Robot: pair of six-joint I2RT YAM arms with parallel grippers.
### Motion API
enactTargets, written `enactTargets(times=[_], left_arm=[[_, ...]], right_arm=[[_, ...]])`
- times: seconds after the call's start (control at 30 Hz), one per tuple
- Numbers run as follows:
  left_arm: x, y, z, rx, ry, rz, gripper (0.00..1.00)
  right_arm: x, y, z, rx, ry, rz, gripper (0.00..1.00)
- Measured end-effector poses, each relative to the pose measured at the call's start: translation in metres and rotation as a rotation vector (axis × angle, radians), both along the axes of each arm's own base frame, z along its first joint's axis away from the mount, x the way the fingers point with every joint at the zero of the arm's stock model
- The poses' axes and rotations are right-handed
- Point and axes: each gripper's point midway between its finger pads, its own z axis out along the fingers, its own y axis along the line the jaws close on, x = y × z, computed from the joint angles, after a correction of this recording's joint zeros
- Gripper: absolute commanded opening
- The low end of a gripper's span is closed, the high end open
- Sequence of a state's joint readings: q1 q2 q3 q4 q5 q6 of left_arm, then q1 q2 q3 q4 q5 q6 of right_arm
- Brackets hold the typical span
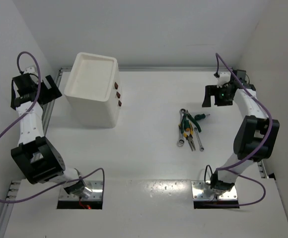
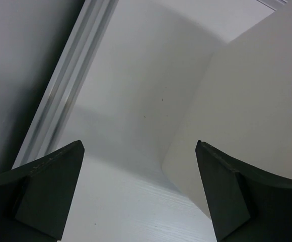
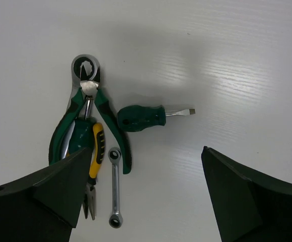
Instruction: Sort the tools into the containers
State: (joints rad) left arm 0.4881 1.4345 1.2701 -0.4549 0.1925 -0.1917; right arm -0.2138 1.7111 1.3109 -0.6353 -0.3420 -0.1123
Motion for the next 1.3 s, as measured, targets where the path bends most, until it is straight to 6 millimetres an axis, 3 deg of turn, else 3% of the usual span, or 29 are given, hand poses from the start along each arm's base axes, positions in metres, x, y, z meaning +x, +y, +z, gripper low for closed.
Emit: enactTargets(times=[0.27,0.37,0.5,0.6,0.77,0.83,0.93,1.2,1.3], left_arm=[[-0.004,0.01,0.0,0.034,0.012,0.024,1.0],[-0.005,0.018,0.011,0.046,-0.002,0.036,0.99],[0.0,0.031,0.058,0.08,-0.114,0.029,0.96],[0.007,0.024,0.103,0.104,-0.216,-0.051,0.92],[0.015,-0.009,0.183,0.155,-0.381,-0.244,0.88],[0.017,-0.025,0.195,0.162,-0.412,-0.316,0.87],[0.021,-0.048,0.188,0.136,-0.394,-0.403,0.84],[0.042,-0.115,0.134,0.113,-0.23,-0.569,0.8],[0.045,-0.122,0.125,0.134,-0.197,-0.575,0.75]], right_arm=[[0.002,0.0,0.002,0.0,-0.011,0.002,0.89],[0.003,-0.001,0.004,0.003,-0.022,-0.001,0.89],[0.006,0.003,0.008,0.03,-0.04,0.015,0.88],[0.006,0.011,0.012,0.071,-0.053,0.039,0.88],[0.005,0.029,0.019,0.139,-0.074,0.106,0.86],[0.005,0.034,0.021,0.165,-0.08,0.121,0.86],[0.004,0.041,0.024,0.188,-0.084,0.143,0.86],[0.013,0.046,0.036,0.203,-0.114,0.166,0.84],[0.014,0.048,0.036,0.208,-0.117,0.171,0.84]])
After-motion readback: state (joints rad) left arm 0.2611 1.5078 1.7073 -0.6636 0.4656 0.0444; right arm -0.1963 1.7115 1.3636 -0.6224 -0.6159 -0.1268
